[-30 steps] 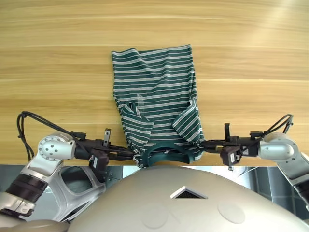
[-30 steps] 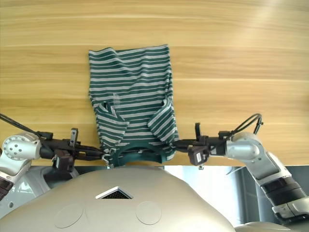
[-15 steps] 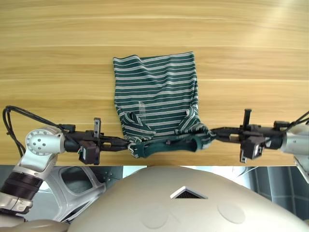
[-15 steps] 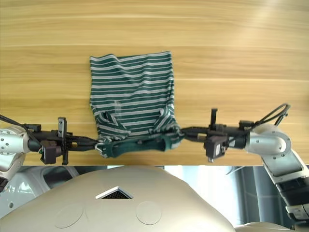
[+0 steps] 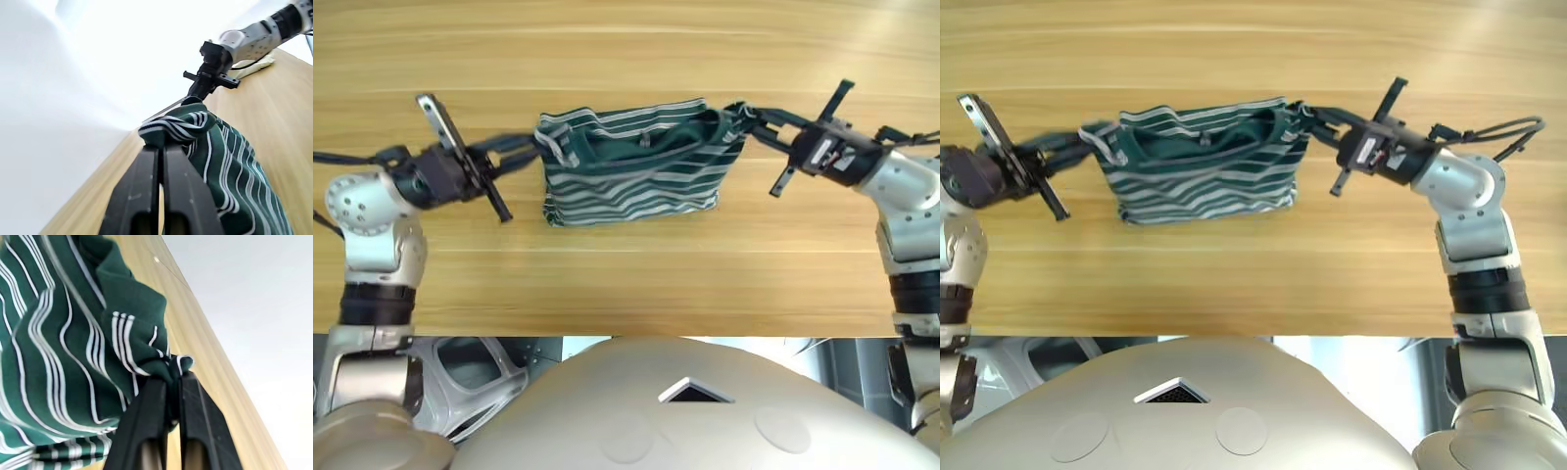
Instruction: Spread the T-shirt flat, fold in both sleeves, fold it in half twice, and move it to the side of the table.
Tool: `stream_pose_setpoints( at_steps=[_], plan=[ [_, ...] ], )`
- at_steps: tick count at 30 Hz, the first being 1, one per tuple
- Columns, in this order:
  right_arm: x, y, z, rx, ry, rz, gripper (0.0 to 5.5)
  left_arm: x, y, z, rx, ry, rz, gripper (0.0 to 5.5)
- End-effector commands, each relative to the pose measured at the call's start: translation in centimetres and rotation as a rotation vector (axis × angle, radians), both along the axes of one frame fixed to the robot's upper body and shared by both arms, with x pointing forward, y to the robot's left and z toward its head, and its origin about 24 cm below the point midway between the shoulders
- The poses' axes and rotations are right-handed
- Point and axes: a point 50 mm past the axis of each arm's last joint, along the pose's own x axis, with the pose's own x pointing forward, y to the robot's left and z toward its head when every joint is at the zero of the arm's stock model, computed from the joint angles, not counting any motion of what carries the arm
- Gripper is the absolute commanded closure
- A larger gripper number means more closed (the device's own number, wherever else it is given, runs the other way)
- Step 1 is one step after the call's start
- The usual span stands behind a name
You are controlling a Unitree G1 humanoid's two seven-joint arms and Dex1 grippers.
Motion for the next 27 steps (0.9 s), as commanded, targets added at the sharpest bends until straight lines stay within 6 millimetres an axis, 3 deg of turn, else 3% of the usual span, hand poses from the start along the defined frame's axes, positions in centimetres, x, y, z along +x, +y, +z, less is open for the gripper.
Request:
stream_pose_setpoints(
  at_steps=[1, 6, 13, 22, 25, 27],
  plan=[
    [2.4, 0.9, -0.3, -0.007, -0.013, -0.063, 5.42, 3.1, 0.8, -1.1, 0.015, 0.020, 0.156, 5.50],
    [4.5, 1.9, -3.8, -0.118, 0.037, -0.151, 5.43, 6.6, -0.2, -5.7, 0.238, 0.111, 0.310, 5.50],
    [6.0, 2.8, -8.2, -0.249, 0.077, -0.248, 5.43, 8.0, -1.4, -10.3, 0.467, 0.200, 0.429, 5.50],
    [6.7, 3.3, -10.6, -0.264, 0.113, -0.336, 5.43, 8.6, -1.9, -11.7, 0.512, 0.239, 0.536, 5.50],
    [7.0, 3.1, -10.4, -0.168, 0.167, -0.364, 5.43, 8.8, -1.9, -11.8, 0.464, 0.314, 0.543, 4.95],
    [7.1, 2.7, -10.2, -0.101, 0.211, -0.382, 4.87, 8.9, -1.8, -11.7, 0.407, 0.364, 0.556, 4.55]
  ],
)
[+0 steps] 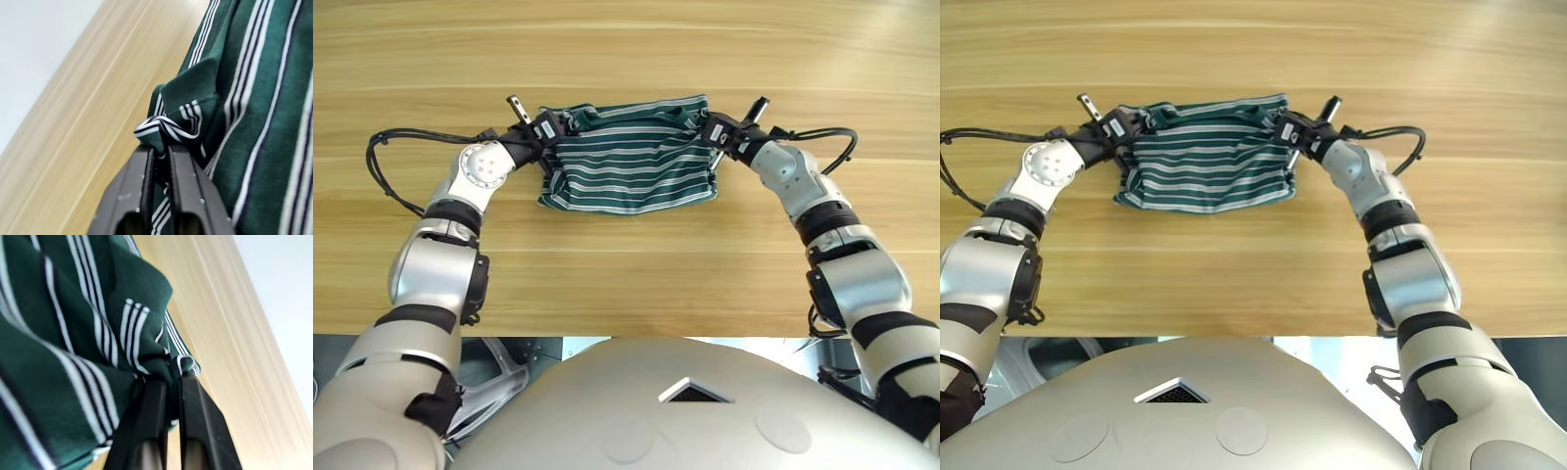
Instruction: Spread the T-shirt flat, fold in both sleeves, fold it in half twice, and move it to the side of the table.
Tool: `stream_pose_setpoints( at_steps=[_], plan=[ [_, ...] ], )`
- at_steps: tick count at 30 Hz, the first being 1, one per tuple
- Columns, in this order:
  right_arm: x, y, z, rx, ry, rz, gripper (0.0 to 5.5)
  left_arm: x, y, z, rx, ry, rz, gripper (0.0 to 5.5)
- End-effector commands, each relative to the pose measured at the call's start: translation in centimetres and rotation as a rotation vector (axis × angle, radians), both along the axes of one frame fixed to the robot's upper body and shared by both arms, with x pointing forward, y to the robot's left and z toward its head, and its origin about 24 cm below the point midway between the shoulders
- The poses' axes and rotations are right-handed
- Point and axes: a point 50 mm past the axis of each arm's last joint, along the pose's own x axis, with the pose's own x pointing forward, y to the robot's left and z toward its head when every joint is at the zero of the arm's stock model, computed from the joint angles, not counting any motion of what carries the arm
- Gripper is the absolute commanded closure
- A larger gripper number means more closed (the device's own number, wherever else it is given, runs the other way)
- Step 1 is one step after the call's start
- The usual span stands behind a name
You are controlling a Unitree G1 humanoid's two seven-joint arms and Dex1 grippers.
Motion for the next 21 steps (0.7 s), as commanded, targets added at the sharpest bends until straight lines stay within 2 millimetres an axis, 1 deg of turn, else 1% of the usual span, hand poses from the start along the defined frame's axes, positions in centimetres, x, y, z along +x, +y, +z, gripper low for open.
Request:
stream_pose_setpoints(
  at_steps=[1, 4, 6, 7, 9, 10, 12, 13, 15, 16, 17, 18, 19, 20, 21],
  plan=[
    [0.7, -0.5, 0.9, 0.143, 0.040, -0.055, 4.70, 0.8, 0.1, 0.7, -0.123, 0.046, 0.065, 4.39],
    [1.2, -1.1, 1.6, 0.303, 0.079, -0.113, 4.24, 1.5, 0.5, 1.7, -0.303, 0.063, 0.149, 3.99],
    [1.5, -1.5, 2.1, 0.410, 0.105, -0.146, 3.81, 2.1, 1.0, 2.4, -0.422, 0.068, 0.217, 3.59],
    [1.7, -1.8, 2.2, 0.456, 0.119, -0.161, 3.73, 2.3, 1.3, 2.7, -0.474, 0.074, 0.251, 3.53],
    [1.9, -2.2, 2.3, 0.537, 0.152, -0.203, 3.25, 2.8, 1.8, 3.2, -0.563, 0.079, 0.323, 3.09],
    [2.0, -2.4, 2.3, 0.585, 0.173, -0.229, 3.13, 3.1, 2.2, 3.5, -0.623, 0.075, 0.379, 3.00],
    [2.3, -2.9, 2.3, 0.685, 0.204, -0.293, 2.65, 3.7, 2.7, 4.1, -0.756, 0.078, 0.478, 2.56],
    [2.4, -3.2, 2.3, 0.719, 0.208, -0.333, 2.49, 4.0, 2.9, 4.3, -0.804, 0.077, 0.531, 2.44],
    [2.2, -4.0, 2.1, 0.751, 0.208, -0.375, 2.10, 4.2, 3.9, 4.7, -0.834, 0.019, 0.649, 2.09],
    [2.0, -4.4, 2.1, 0.742, 0.197, -0.361, 1.86, 4.4, 4.1, 5.6, -0.918, -0.030, 0.625, 1.87],
    [1.7, -4.8, 2.1, 0.722, 0.187, -0.332, 1.67, 4.3, 4.2, 6.5, -1.005, -0.078, 0.551, 1.84],
    [1.2, -5.0, 2.2, 0.702, 0.178, -0.269, 1.52, 4.1, 3.9, 7.3, -1.085, -0.126, 0.428, 1.84],
    [0.5, -5.2, 2.4, 0.689, 0.167, -0.176, 1.36, 3.5, 3.5, 7.8, -1.121, -0.168, 0.289, 1.84],
    [-0.3, -5.1, 2.7, 0.669, 0.150, -0.062, 1.19, 2.7, 2.7, 7.9, -1.116, -0.189, 0.138, 1.84],
    [-1.2, -5.2, 2.9, 0.636, 0.139, 0.028, 1.05, 1.7, 1.7, 7.6, -1.085, -0.187, -0.013, 2.01]
  ],
)
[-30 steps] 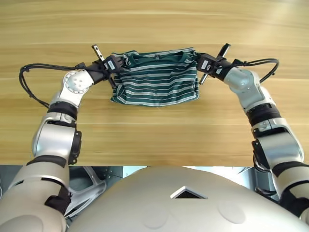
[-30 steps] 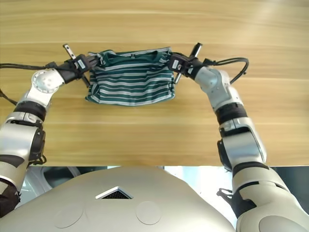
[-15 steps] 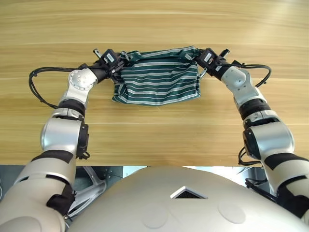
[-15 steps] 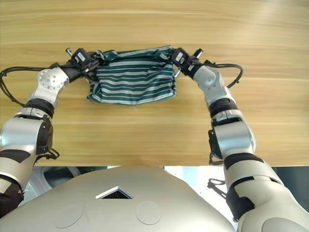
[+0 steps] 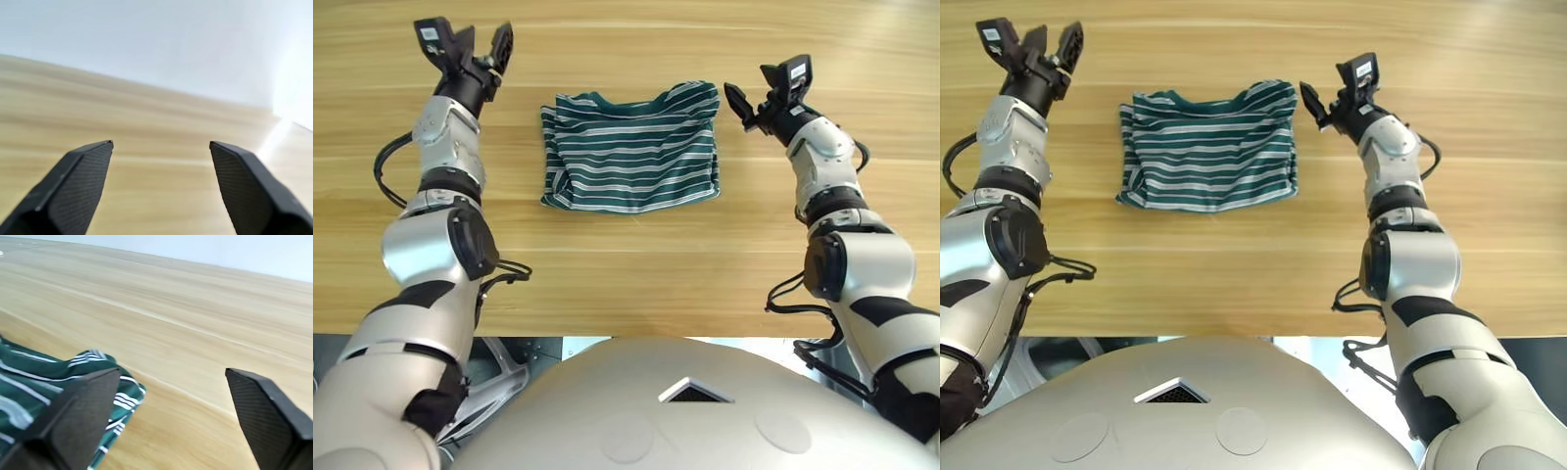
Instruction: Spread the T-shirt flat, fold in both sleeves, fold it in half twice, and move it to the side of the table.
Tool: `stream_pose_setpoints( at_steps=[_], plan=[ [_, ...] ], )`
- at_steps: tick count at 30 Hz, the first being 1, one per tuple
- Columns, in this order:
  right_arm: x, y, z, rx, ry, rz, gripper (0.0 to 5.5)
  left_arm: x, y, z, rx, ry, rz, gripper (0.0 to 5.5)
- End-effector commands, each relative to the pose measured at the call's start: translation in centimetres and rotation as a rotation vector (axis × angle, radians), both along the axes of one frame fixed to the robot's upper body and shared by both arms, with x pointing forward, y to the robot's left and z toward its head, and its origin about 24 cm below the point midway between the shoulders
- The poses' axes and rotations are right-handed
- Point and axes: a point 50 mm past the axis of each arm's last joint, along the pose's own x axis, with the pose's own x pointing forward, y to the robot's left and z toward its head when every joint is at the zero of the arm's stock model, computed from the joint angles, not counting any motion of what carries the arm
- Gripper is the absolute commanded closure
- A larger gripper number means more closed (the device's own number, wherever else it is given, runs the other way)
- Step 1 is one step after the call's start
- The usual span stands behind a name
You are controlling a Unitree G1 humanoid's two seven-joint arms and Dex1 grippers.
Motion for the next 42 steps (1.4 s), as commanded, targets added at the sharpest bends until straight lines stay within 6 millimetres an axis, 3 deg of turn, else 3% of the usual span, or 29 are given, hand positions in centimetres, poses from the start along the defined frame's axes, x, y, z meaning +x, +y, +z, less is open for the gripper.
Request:
stream_pose_setpoints(
  at_steps=[1, 5, 8, 15, 21, 23, 25, 29, 32, 39, 42],
  plan=[
    [-3.2, -0.8, 0.7, -0.114, -0.156, 0.315, 0.82, -3.4, -3.3, -0.3, 0.116, -0.312, -0.426, 2.20],
    [-5.1, -1.0, -0.7, -0.346, -0.126, 0.445, 0.11, -7.2, -6.8, -3.1, 0.419, -0.362, -0.701, 2.88],
    [-6.2, -1.5, -2.3, -0.500, -0.062, 0.497, 0.10, -8.8, -7.9, -4.8, 0.600, -0.351, -0.786, 3.32],
    [-8.2, -1.7, -5.4, -0.679, 0.034, 0.556, 0.10, -8.6, -7.9, -4.6, 0.614, -0.367, -0.730, 4.58],
    [-14.6, -1.5, -6.8, -0.693, 0.081, 0.922, 0.10, -8.3, -7.6, -4.4, 0.627, -0.368, -0.693, 5.46],
    [-17.3, -1.0, -5.8, -0.658, 0.053, 1.053, 0.10, -8.1, -7.5, -4.3, 0.632, -0.368, -0.682, 5.46],
    [-18.9, -0.1, -3.5, -0.597, -0.017, 1.137, 0.10, -7.9, -7.4, -4.2, 0.637, -0.365, -0.673, 5.46],
    [-20.3, 2.2, 3.4, -0.444, -0.261, 1.195, 0.10, -7.5, -7.3, -4.0, 0.646, -0.362, -0.660, 5.46],
    [-21.1, 3.5, 6.3, -0.333, -0.369, 1.231, 0.10, -7.1, -7.2, -3.8, 0.651, -0.360, -0.645, 5.46],
    [-18.0, 2.7, 6.8, -0.429, -0.377, 1.117, 0.10, -6.6, -7.2, -3.6, 0.649, -0.368, -0.616, 5.46],
    [-17.0, 4.0, 6.9, -0.443, -0.406, 1.128, 0.10, -6.6, -7.0, -3.5, 0.648, -0.371, -0.606, 5.46]
  ],
)
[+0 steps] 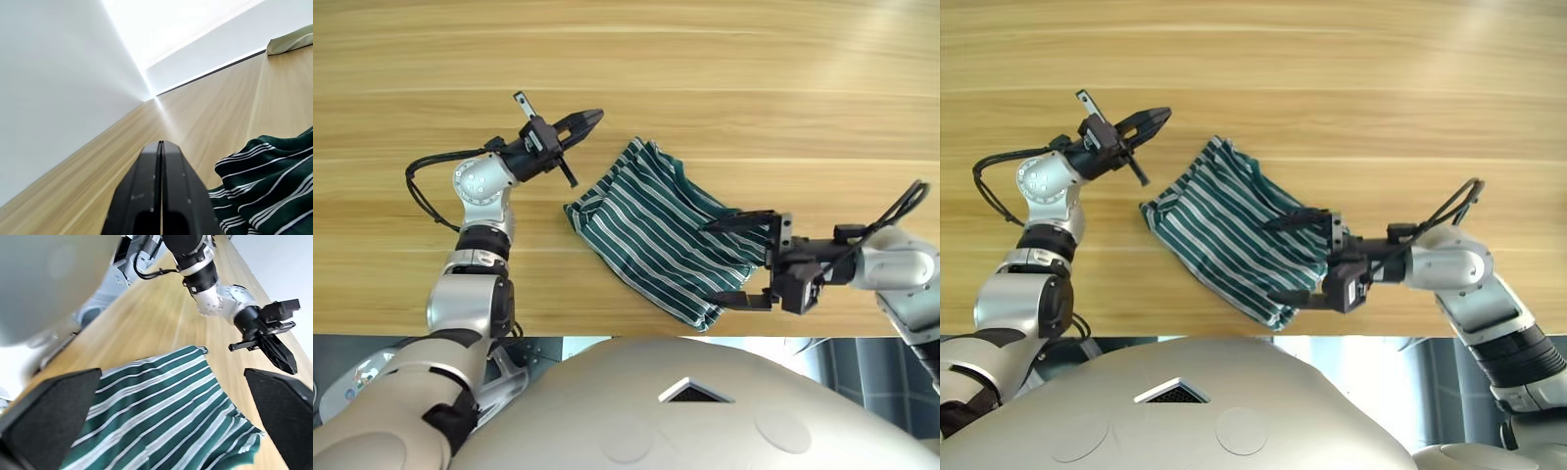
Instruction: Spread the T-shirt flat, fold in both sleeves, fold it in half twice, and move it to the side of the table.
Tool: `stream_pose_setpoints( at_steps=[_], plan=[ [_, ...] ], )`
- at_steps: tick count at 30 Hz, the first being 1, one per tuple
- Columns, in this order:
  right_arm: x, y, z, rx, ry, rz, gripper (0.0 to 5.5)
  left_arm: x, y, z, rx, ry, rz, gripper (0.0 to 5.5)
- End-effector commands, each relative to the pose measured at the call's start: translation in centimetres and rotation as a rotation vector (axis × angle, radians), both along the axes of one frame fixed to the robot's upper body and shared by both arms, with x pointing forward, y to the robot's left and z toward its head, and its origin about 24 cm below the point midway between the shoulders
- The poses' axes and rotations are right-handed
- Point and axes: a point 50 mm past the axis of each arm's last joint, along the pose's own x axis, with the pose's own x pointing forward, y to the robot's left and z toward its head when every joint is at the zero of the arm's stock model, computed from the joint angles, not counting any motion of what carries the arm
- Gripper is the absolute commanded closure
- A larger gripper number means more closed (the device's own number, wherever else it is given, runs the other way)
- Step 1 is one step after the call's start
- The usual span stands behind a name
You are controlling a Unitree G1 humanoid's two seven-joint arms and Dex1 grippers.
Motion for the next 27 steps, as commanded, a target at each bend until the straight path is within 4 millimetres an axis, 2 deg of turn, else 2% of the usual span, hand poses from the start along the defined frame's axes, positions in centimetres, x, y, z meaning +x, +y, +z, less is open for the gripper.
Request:
stream_pose_setpoints(
  at_steps=[1, 5, 9, 11, 16, 19, 21, 24, 27],
  plan=[
    [1.8, 1.8, 0.0, -0.020, -0.052, 0.008, 0.10, 0.3, 0.2, 0.4, 0.010, -0.016, 0.005, 5.46],
    [5.2, 4.9, -2.6, -0.115, -0.150, -0.080, 0.10, 0.3, 0.0, 0.4, -0.002, -0.023, 0.001, 5.46],
    [6.7, 6.4, -6.0, -0.222, -0.188, -0.119, 0.10, 0.1, -0.1, 0.3, -0.005, -0.021, 0.000, 5.46],
    [7.0, 6.7, -7.9, -0.283, -0.191, -0.121, 0.10, 0.0, -0.1, 0.2, -0.007, -0.019, 0.000, 5.46],
    [6.1, 6.5, -12.3, -0.412, -0.123, -0.073, 0.10, -0.2, -0.4, 0.0, -0.015, -0.015, -0.002, 5.46],
    [6.0, 6.8, -13.7, -0.397, -0.062, -0.095, 0.10, -0.2, -0.5, -0.2, -0.019, -0.013, 0.001, 5.46],
    [7.0, 7.5, -14.5, -0.358, -0.038, -0.194, 0.10, -0.3, -0.5, -0.2, -0.024, -0.012, 0.006, 5.46],
    [9.4, 8.5, -15.3, -0.280, 0.007, -0.481, 0.10, -0.3, -0.5, -0.2, -0.034, -0.013, 0.012, 5.46],
    [11.2, 8.5, -15.7, -0.211, 0.066, -0.782, 0.10, -0.5, -0.3, -0.2, -0.041, -0.016, 0.019, 5.46]
  ],
)
